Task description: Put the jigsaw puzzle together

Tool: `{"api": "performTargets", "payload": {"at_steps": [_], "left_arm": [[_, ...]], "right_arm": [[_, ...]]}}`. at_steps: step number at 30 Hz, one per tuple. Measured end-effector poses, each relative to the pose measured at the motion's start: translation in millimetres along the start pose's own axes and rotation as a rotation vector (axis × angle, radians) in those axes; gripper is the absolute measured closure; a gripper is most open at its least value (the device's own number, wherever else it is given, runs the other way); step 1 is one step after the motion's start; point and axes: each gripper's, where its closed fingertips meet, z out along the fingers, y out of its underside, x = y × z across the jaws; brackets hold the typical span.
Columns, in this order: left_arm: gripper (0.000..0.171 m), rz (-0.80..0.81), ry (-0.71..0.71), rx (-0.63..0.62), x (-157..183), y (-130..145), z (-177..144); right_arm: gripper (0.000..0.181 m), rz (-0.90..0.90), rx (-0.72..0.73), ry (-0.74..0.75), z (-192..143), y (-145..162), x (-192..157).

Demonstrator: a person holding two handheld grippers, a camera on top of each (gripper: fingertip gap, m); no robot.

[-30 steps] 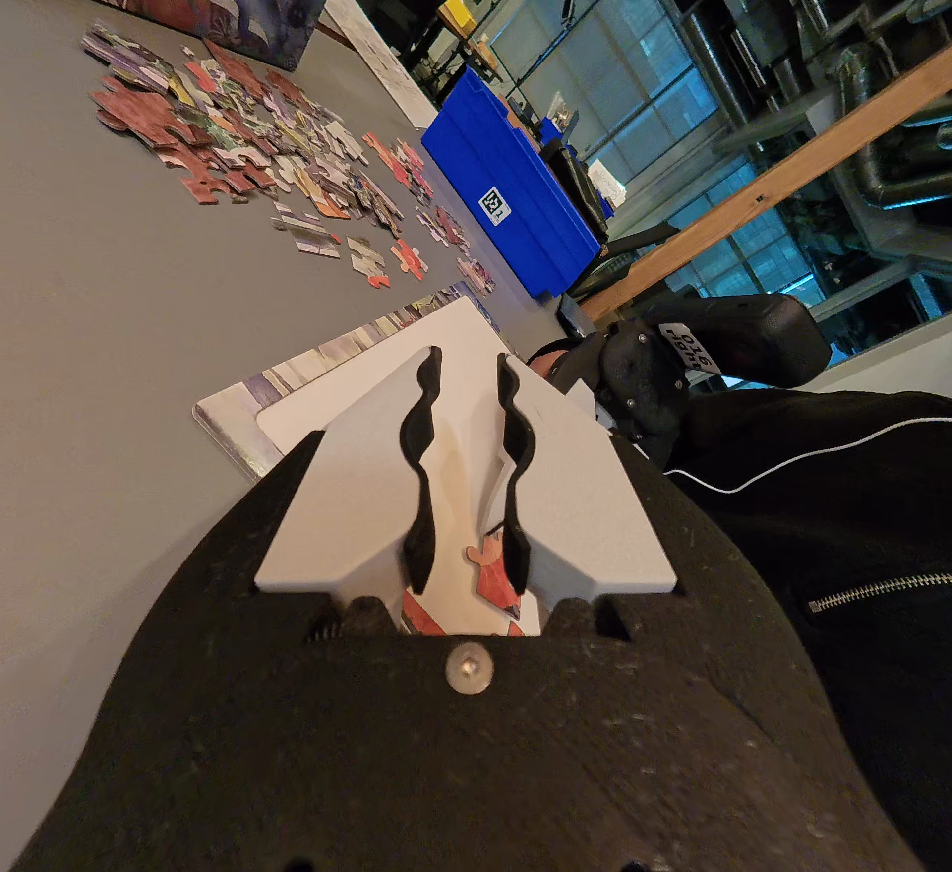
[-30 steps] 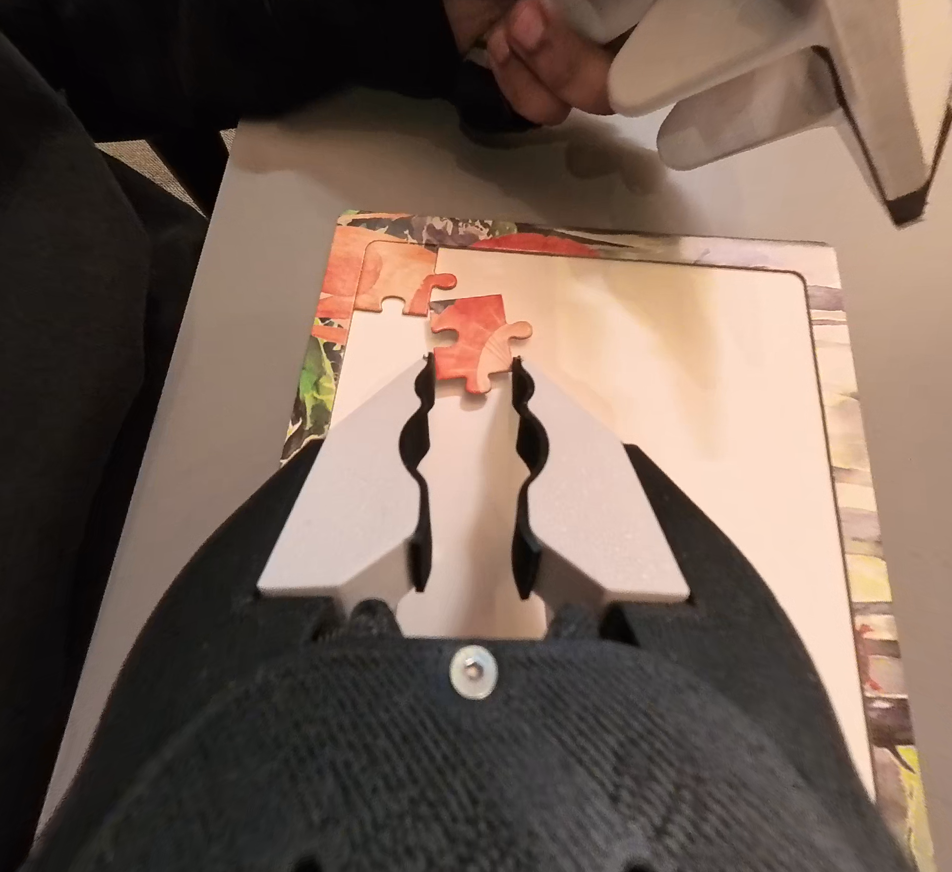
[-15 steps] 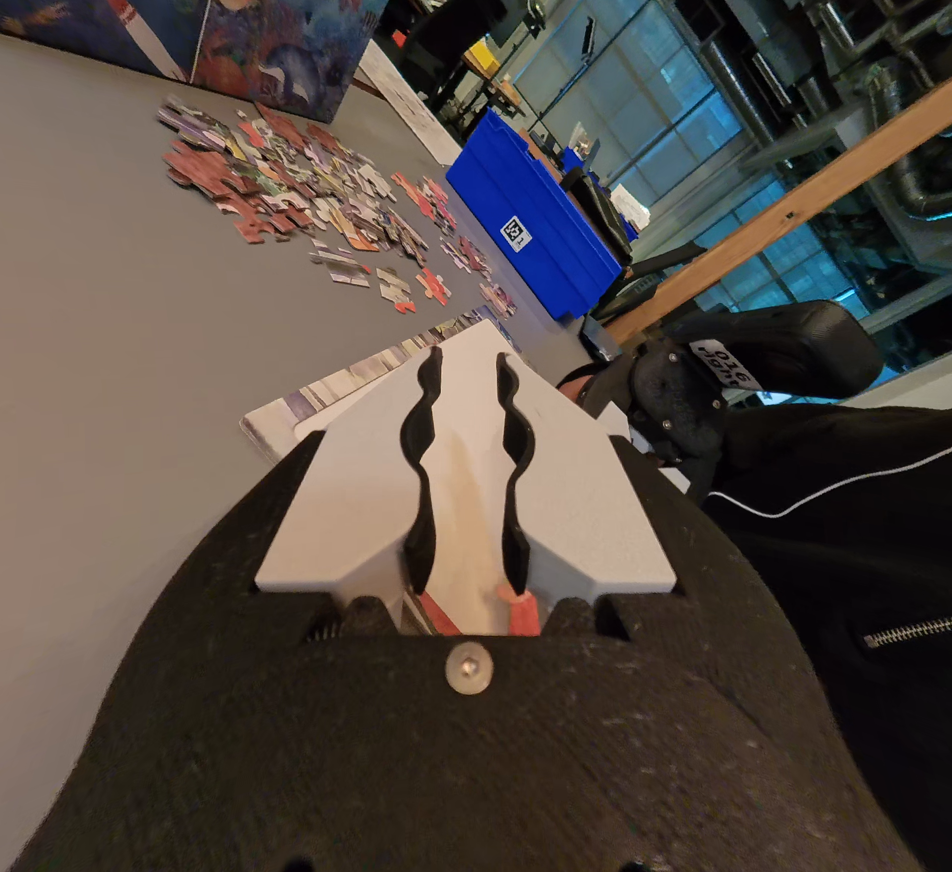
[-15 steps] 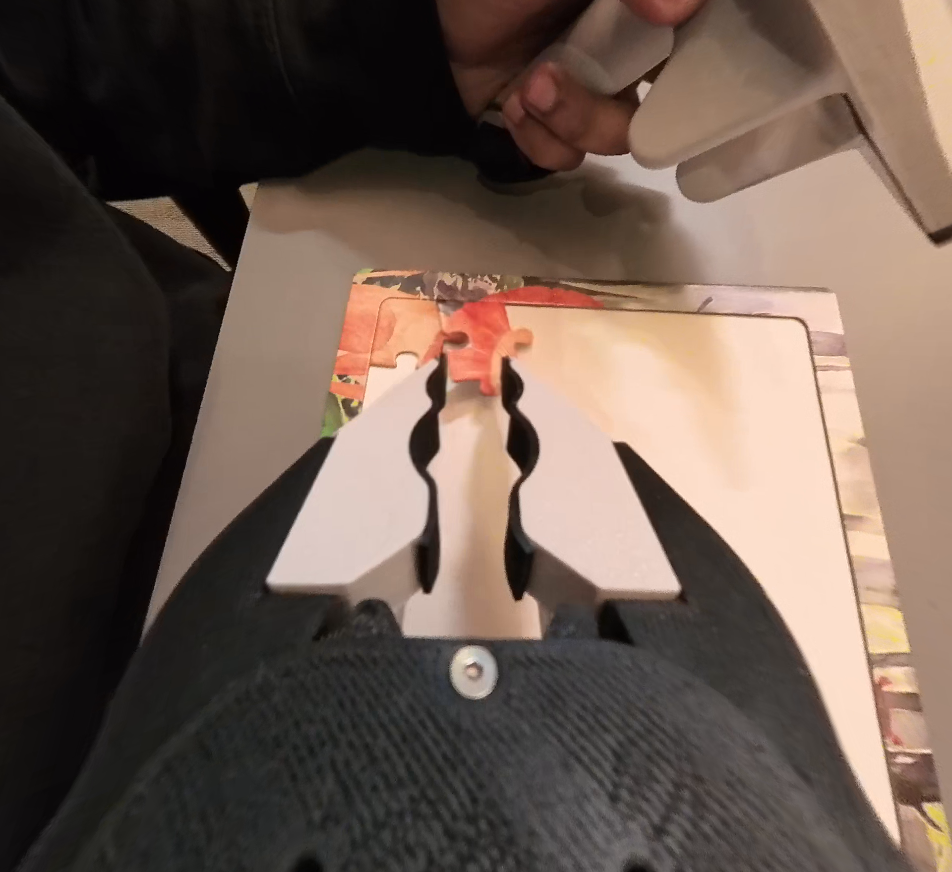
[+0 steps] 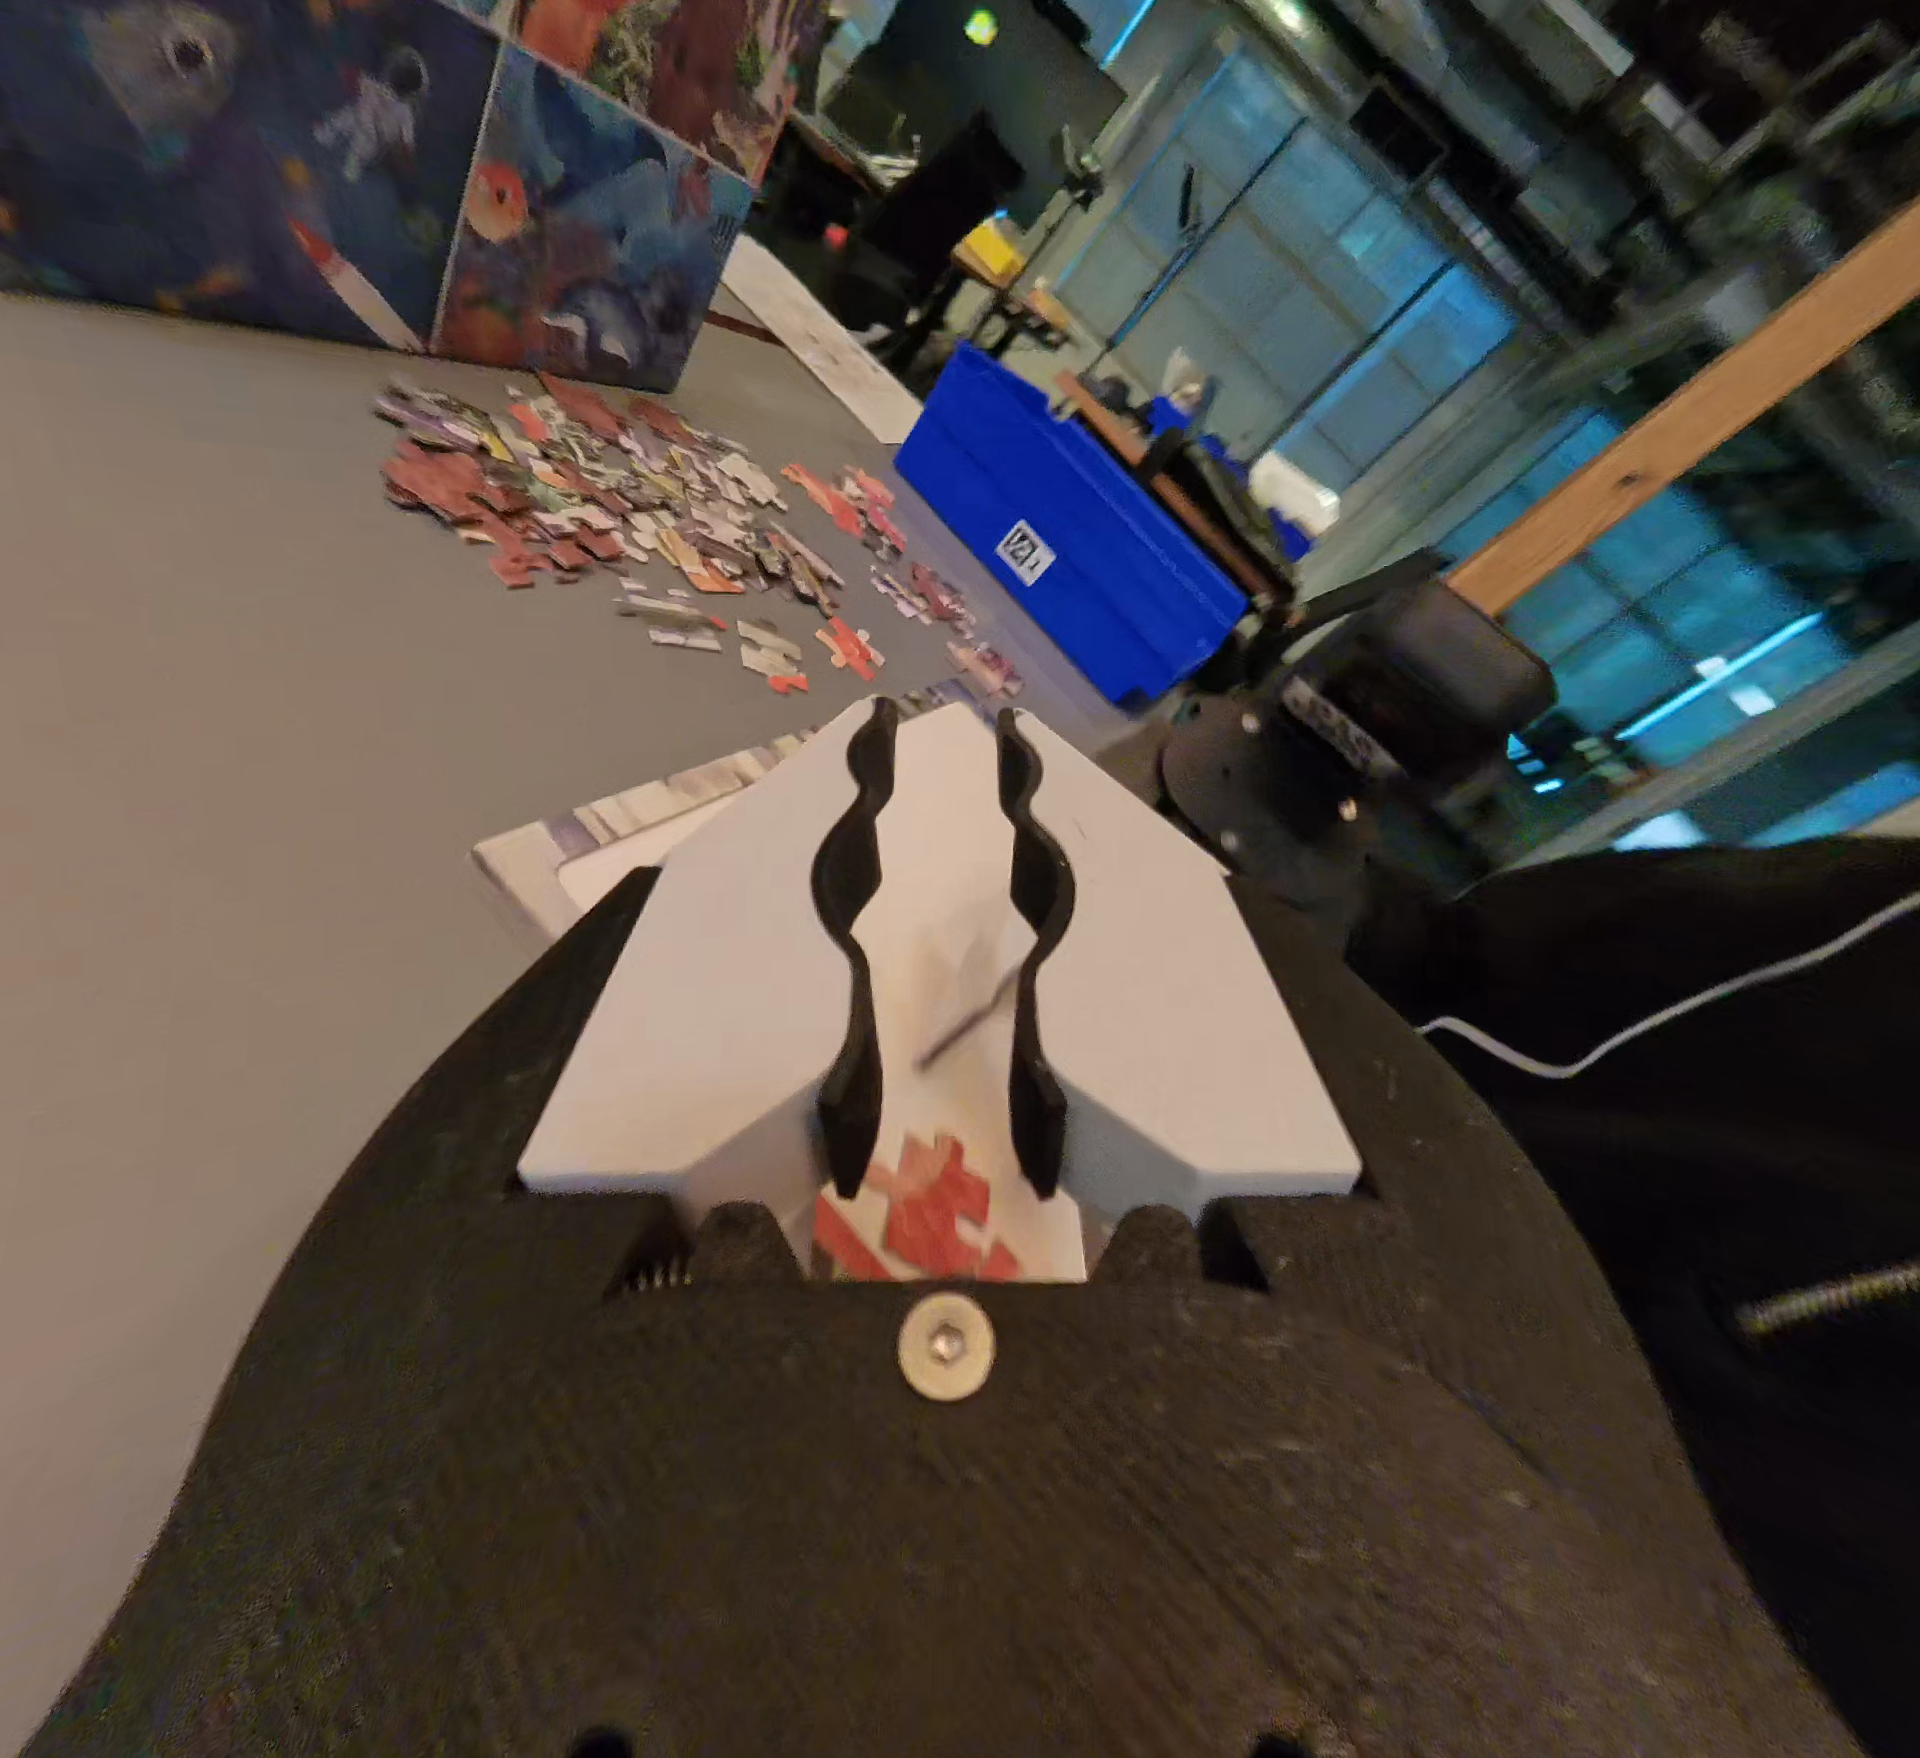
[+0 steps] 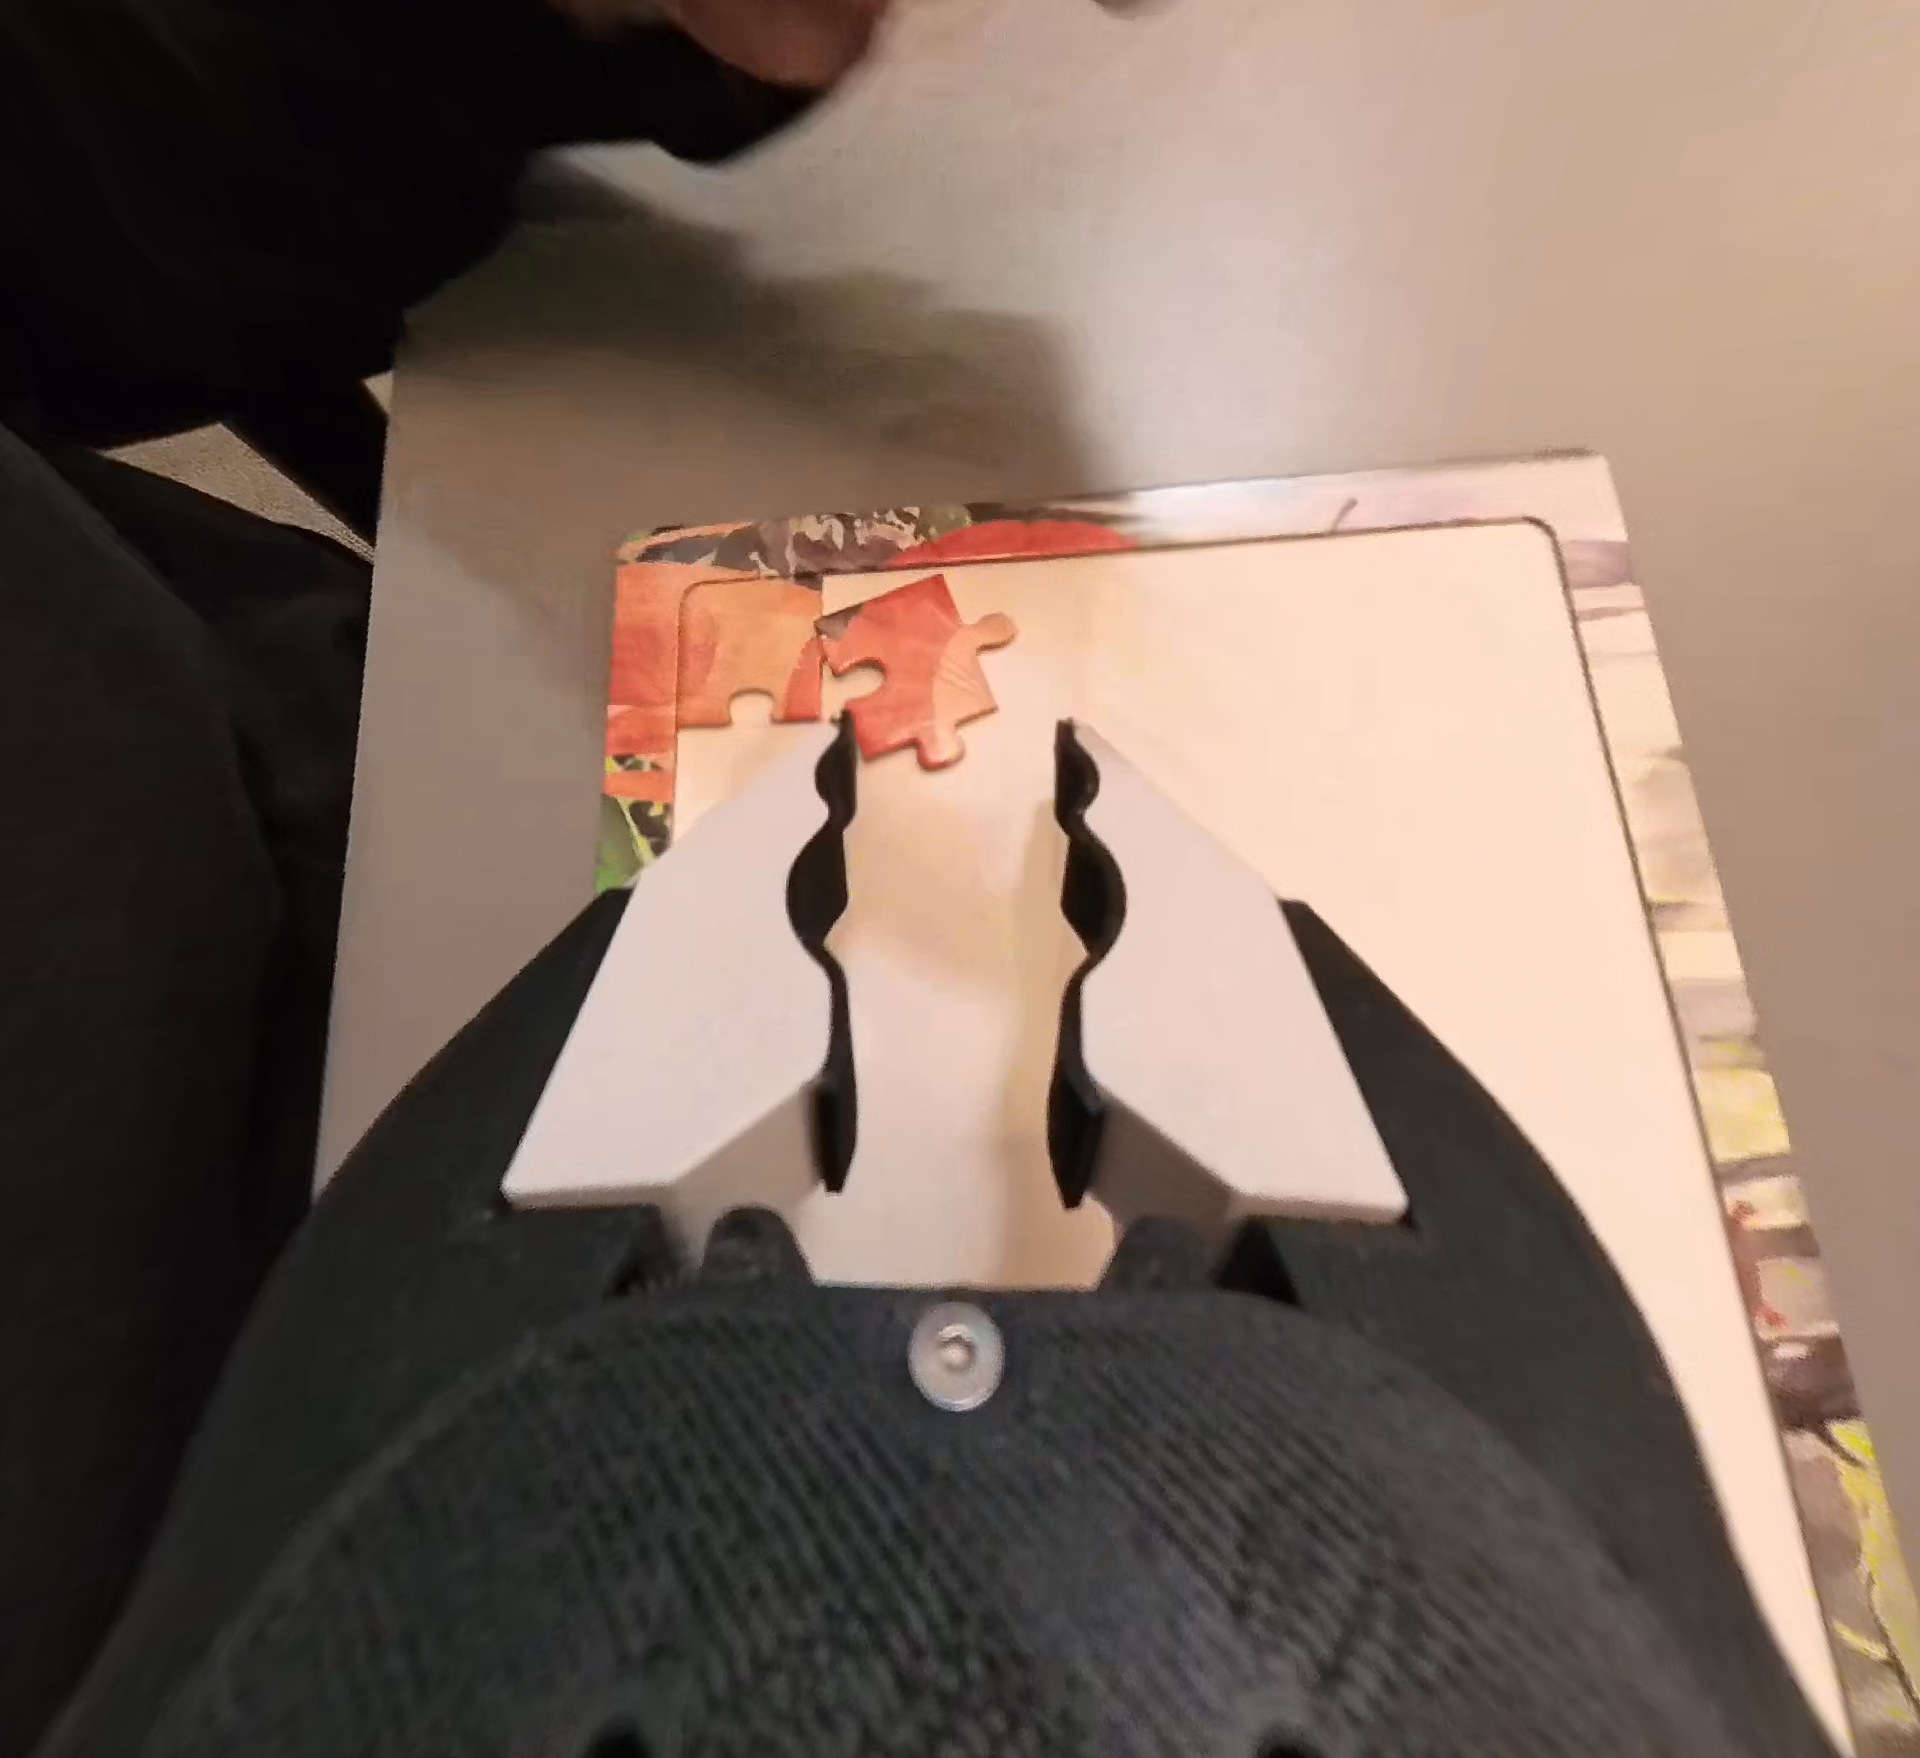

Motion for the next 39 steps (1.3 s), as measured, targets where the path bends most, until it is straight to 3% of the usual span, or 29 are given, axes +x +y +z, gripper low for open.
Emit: {"api": "performTargets", "payload": {"at_steps": [4, 6, 9, 11, 19, 25, 31, 39], "left_arm": [[0.153, 0.255, -0.428, -0.160, -11.7, 35.3, -48.7], [0.155, 0.317, -0.525, -0.286, -11.8, 68.6, -63.2], [0.154, 0.263, -0.419, -0.398, 10.5, 115.4, -60.0], [0.148, 0.234, -0.337, -0.396, 26.1, 127.6, -54.5], [0.142, 0.296, -0.407, -0.468, 14.9, 140.5, -59.1], [0.143, 0.240, -0.428, -0.493, 7.5, 155.6, -58.0], [0.146, 0.216, -0.421, -0.473, 7.4, 155.1, -57.1], [0.146, 0.203, -0.407, -0.473, 7.4, 154.7, -57.2]], "right_arm": [[0.146, 0.061, -0.035, 0.045, -3.4, 13.9, 8.3], [0.147, 0.090, -0.029, 0.047, -2.5, 15.2, 8.3], [0.147, 0.094, -0.020, 0.050, 0.3, 13.3, 5.4], [0.144, 0.078, -0.026, 0.059, 1.4, 12.9, 3.6], [0.142, 0.078, -0.023, 0.040, 6.4, 9.1, -9.2], [0.143, 0.087, -0.018, 0.012, 8.5, 7.2, -18.0], [0.145, 0.103, -0.004, -0.046, 11.4, 4.0, -28.5], [0.145, 0.069, -0.014, -0.008, 9.9, 2.7, -23.2]]}}
